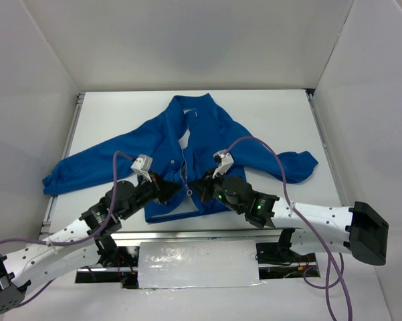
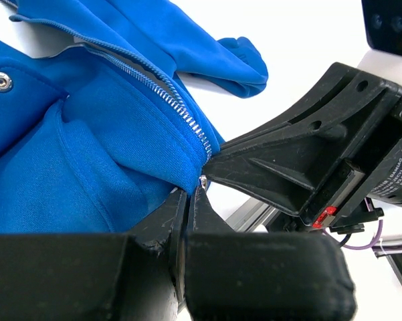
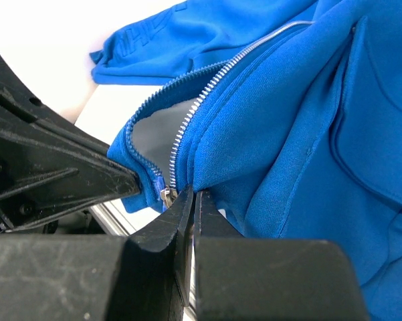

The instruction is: Zip up the jacket

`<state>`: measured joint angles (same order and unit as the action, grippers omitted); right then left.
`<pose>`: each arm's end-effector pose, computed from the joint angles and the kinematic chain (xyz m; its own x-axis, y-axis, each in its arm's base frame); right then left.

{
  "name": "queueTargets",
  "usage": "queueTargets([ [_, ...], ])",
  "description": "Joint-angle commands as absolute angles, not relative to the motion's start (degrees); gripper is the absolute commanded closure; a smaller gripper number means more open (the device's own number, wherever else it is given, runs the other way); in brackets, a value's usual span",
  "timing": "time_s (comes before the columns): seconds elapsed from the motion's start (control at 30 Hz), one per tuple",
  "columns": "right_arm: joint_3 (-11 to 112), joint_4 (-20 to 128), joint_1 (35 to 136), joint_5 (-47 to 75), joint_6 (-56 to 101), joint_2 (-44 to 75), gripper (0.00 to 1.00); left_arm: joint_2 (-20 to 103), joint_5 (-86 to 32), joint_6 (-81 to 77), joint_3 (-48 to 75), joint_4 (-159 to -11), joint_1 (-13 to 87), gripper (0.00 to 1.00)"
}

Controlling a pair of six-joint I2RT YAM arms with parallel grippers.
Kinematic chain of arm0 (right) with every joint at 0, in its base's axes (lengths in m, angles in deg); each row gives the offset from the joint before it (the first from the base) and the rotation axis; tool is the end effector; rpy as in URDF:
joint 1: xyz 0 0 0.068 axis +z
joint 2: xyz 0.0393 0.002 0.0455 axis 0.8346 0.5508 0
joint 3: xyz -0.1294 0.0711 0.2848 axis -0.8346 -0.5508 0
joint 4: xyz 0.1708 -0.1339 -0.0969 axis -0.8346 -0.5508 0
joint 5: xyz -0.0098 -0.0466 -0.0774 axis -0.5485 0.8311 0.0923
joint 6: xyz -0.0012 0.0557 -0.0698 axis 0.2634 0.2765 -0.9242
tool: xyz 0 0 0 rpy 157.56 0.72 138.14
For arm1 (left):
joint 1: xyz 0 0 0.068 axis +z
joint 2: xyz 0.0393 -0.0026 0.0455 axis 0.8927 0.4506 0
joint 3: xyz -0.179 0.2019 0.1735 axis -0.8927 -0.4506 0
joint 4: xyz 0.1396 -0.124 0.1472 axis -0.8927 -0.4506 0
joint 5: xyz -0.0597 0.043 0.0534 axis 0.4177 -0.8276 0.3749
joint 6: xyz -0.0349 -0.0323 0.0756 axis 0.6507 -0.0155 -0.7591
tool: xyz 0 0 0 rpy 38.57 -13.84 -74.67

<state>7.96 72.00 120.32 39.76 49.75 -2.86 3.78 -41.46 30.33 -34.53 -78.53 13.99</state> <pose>0.1289 0.2061 0.3025 -0.4809 0.2238 -0.8477 -0.5450 0.6811 0.4890 0.1054 -0.1087 0.2988 -0.5111 -0.4632 -0.7240 0.4512 0.5723 -0.6847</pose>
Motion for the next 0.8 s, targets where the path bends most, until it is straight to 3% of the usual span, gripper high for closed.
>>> queueTargets([
  [0.0,12.05,70.71,120.74,41.88,50.77,-2.70,1.00,4.43,-38.72,30.16,-34.81,-74.01,14.18,1.00],
  [0.77,16.45,61.20,120.74,38.64,53.94,-3.66,1.00,9.96,-35.56,24.89,-33.84,-75.15,14.26,1.00],
])
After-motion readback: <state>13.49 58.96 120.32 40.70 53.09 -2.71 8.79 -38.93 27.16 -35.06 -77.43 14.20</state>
